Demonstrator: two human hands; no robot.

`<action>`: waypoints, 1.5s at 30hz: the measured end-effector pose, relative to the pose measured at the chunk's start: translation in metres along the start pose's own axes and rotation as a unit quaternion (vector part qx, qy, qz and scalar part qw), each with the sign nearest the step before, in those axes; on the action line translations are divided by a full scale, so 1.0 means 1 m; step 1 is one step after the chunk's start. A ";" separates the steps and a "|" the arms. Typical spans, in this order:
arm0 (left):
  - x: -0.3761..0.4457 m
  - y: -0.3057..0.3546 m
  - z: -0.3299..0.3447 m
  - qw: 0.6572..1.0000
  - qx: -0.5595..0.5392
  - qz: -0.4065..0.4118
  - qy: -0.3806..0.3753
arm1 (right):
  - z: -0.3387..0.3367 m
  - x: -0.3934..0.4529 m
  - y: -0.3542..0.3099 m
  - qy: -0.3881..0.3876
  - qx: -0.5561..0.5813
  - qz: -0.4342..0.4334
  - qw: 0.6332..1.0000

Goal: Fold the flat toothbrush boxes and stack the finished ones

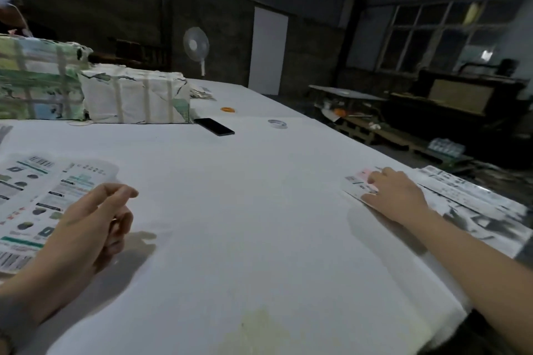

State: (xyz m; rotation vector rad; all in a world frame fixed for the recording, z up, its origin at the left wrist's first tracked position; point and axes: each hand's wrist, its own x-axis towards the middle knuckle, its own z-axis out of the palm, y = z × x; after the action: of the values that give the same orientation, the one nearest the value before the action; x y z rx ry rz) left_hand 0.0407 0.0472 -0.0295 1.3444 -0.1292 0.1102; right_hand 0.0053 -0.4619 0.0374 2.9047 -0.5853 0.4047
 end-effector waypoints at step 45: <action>-0.017 0.062 0.010 0.793 0.573 0.201 0.044 | -0.015 -0.091 -0.358 -0.111 0.718 -0.135 0.673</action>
State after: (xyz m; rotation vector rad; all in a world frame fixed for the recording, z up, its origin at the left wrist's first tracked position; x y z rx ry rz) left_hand 0.0137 0.0513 0.0293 2.5152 -0.2966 0.7038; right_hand 0.0637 -0.0995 -0.0083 4.4717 0.5262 0.6761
